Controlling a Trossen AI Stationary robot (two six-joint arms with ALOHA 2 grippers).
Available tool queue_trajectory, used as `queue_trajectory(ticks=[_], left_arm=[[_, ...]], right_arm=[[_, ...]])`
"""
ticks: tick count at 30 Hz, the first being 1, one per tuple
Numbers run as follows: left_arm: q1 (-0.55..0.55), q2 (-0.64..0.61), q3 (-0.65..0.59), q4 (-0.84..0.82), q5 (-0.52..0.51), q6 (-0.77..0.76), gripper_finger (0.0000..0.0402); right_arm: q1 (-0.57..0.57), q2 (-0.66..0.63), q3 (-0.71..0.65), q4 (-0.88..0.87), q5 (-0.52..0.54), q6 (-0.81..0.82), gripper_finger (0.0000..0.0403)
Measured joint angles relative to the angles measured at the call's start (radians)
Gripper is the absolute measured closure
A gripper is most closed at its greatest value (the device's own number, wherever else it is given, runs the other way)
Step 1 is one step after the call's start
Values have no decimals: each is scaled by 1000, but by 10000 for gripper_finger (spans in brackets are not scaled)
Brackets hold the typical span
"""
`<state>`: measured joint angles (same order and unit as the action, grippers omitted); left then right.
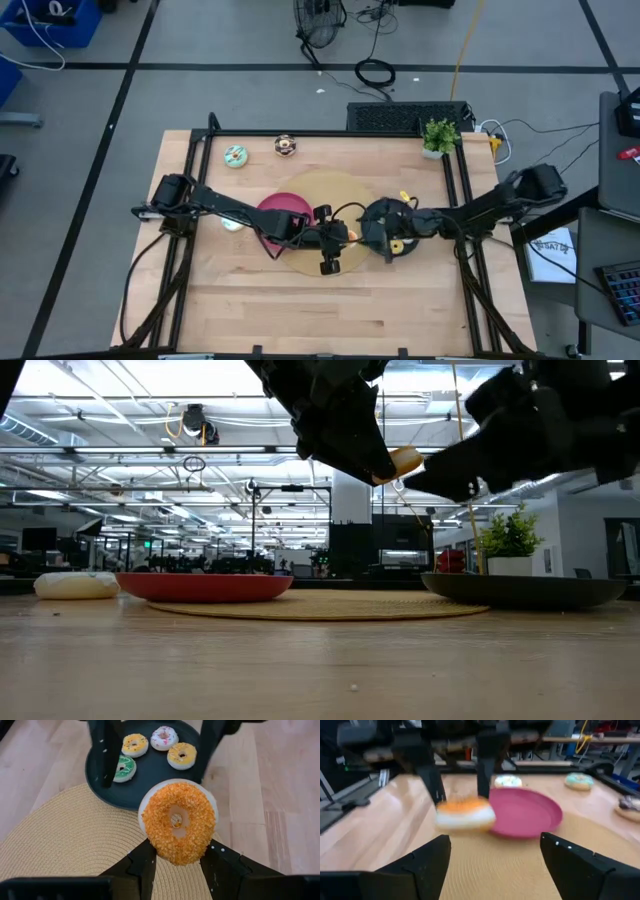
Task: Pick & Place donuts
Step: Put the small orange donut on the black plate
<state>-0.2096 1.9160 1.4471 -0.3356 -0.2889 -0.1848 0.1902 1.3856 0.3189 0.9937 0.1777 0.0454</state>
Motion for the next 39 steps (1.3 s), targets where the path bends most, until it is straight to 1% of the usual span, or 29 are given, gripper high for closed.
queue_trajectory(ticks=[3, 7, 12, 20, 28, 39], left_arm=[[0, 0, 0, -10, 0, 0, 254], [0, 0, 0, -7, 0, 0, 254], [0, 0, 0, -7, 0, 0, 254], [0, 0, 0, -15, 0, -1, 254], [-2, 0, 0, -113, 2, -31, 254], [-2, 0, 0, -81, 2, -30, 254]], right_arm=[[2, 53, 37, 12, -6, -13, 113], [2, 104, 75, 22, -51, -8, 113], [2, 145, 105, 21, -50, -9, 114], [2, 148, 109, 20, -50, -9, 117], [2, 148, 109, 20, -50, -9, 117], [2, 148, 109, 19, -50, -8, 117]])
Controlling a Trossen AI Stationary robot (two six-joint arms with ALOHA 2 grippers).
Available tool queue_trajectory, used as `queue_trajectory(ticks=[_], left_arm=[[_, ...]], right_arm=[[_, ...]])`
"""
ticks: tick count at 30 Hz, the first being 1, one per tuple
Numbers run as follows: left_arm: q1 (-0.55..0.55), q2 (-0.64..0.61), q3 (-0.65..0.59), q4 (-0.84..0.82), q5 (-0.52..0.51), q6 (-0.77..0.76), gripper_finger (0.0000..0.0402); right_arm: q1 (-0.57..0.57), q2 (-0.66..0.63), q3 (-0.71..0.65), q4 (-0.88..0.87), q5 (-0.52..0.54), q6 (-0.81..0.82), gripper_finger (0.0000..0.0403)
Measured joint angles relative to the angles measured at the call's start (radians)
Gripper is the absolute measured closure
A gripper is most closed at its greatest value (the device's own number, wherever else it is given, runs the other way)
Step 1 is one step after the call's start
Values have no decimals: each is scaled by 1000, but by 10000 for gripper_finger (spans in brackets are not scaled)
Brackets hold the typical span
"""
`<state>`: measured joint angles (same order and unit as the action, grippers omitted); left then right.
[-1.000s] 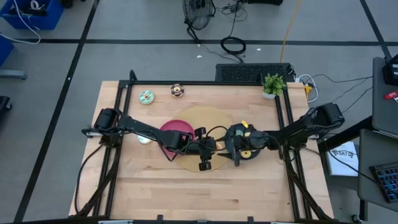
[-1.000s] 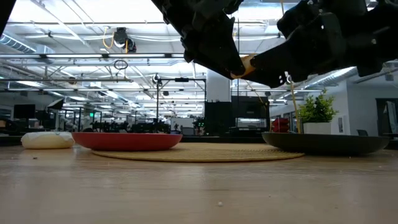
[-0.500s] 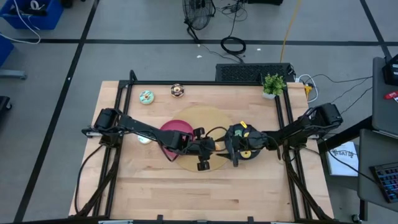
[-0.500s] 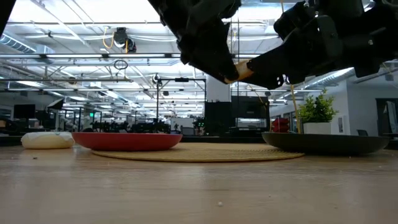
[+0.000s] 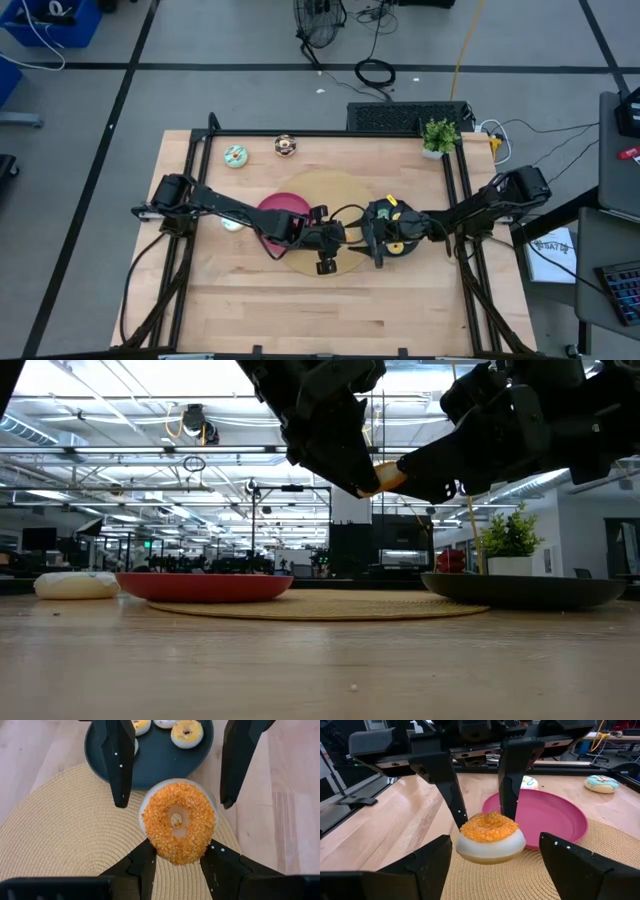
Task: Pick & Place donuts
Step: Put the small orange donut on the black plate
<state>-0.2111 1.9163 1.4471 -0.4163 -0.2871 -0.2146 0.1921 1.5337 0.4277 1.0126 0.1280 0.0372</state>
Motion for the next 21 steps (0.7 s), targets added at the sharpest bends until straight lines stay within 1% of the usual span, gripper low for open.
queue_trajectory(ticks=[4, 8, 21], left_arm=[[0, 0, 0, 3, 0, 1, 254], [0, 0, 0, 3, 0, 2, 254], [0, 0, 0, 7, 0, 2, 254]], right_arm=[[0, 0, 0, -6, 1, 0, 118], [0, 0, 0, -18, 1, -1, 132], [0, 0, 1, -18, 1, -24, 221]])
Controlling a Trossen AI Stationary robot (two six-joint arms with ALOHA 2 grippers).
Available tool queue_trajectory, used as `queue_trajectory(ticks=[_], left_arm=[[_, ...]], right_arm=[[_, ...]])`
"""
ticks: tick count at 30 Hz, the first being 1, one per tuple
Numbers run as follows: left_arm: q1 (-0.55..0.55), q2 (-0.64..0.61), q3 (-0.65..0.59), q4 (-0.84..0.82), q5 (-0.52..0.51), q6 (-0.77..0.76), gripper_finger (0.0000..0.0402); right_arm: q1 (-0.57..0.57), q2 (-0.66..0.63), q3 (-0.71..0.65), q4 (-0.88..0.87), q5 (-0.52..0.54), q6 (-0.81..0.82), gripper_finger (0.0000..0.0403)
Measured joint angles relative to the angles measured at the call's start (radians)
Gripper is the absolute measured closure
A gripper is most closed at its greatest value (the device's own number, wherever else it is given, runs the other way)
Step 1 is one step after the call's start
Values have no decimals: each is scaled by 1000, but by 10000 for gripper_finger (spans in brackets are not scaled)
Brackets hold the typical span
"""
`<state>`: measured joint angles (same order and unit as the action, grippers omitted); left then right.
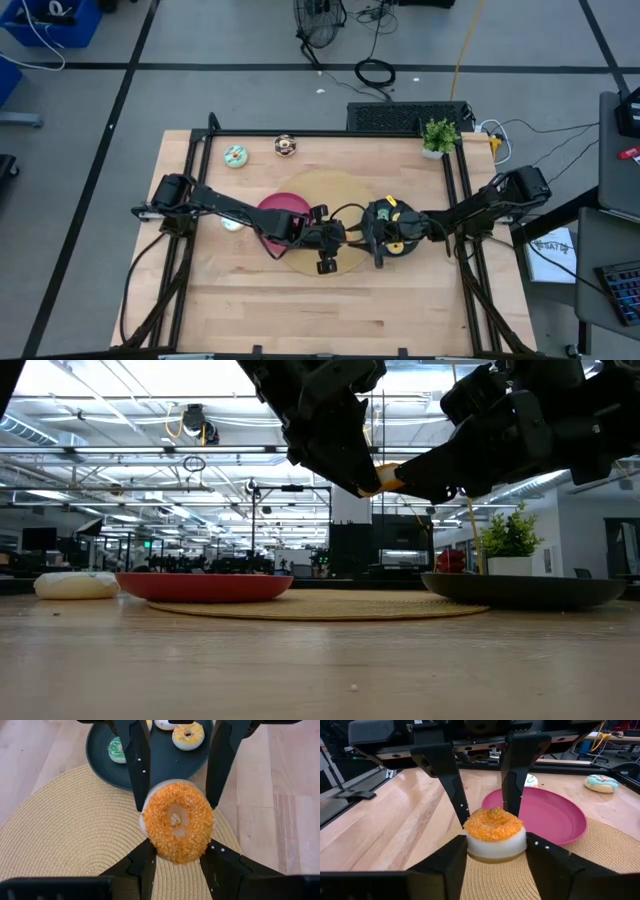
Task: Pick & Place donuts
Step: Put the small orange donut on the black plate
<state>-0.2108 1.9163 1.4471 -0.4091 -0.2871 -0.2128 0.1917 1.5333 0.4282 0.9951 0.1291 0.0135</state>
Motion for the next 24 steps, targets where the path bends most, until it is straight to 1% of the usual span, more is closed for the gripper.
queue_trajectory(ticks=[5, 10, 24], left_arm=[[0, 0, 0, 1, 0, -3, 254], [0, 0, 0, 3, 0, -3, 254], [0, 0, 0, 14, -1, -7, 249]], right_arm=[[0, 0, 0, 0, 0, -2, 247], [0, 0, 0, 0, 0, -7, 262], [0, 0, 0, -1, 0, -7, 264]])
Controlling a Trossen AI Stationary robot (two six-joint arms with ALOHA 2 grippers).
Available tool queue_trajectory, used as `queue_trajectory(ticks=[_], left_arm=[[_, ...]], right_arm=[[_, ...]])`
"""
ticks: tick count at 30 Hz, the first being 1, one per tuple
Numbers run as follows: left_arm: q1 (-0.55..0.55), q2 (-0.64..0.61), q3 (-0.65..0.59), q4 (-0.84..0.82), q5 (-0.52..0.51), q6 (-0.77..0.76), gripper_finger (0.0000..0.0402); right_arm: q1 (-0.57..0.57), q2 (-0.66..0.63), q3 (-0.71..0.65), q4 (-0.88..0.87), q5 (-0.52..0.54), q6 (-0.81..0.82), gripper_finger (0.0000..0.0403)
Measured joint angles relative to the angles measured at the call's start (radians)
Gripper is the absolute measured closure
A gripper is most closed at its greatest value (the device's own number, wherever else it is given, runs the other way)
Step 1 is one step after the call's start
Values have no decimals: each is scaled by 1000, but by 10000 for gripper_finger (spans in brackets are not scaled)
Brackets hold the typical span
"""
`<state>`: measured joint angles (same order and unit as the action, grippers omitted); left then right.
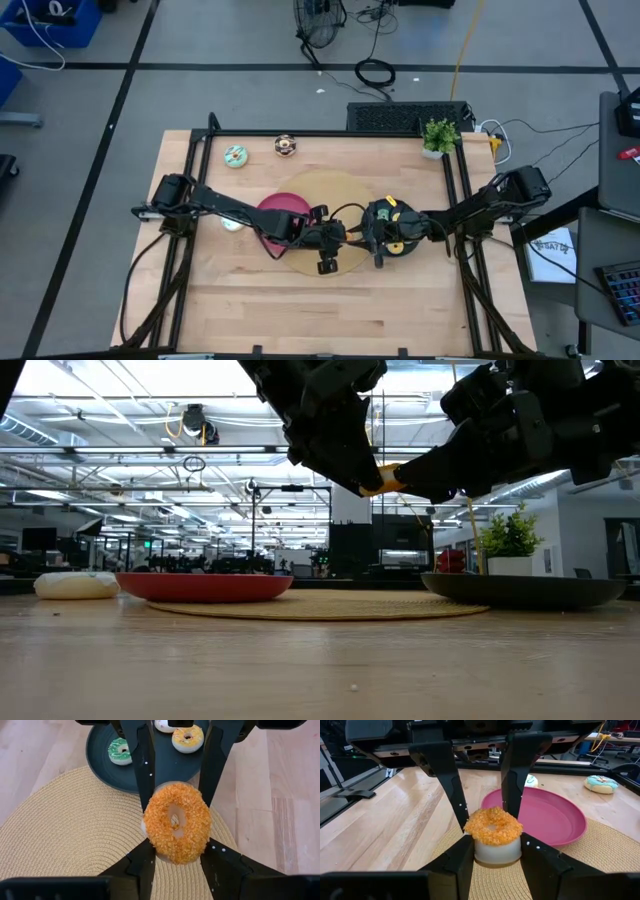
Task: Pick & Place donuts
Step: Put the small orange donut on the black plate
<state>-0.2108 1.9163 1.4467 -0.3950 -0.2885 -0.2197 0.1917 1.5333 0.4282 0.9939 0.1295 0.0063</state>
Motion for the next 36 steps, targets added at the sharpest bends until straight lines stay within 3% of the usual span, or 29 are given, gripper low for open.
queue_trajectory(ticks=[4, 12, 17, 32, 36], left_arm=[[-1, 0, -1, 25, -30, 5, 210], [-3, 0, 0, 75, -62, 60, 83], [-4, -24, 1, 68, -56, 60, 38], [-94, -166, 1, -1, -63, 127, 19], [-109, -166, 0, -2, -85, 130, 20]], right_arm=[[0, 0, 0, 0, 0, 0, 264], [0, 0, 0, -5, 1, 0, 264], [0, -3, -2, -8, 0, 9, 264], [0, -268, -217, -150, 38, 139, 264], [0, -312, -306, -146, 101, 191, 264]])
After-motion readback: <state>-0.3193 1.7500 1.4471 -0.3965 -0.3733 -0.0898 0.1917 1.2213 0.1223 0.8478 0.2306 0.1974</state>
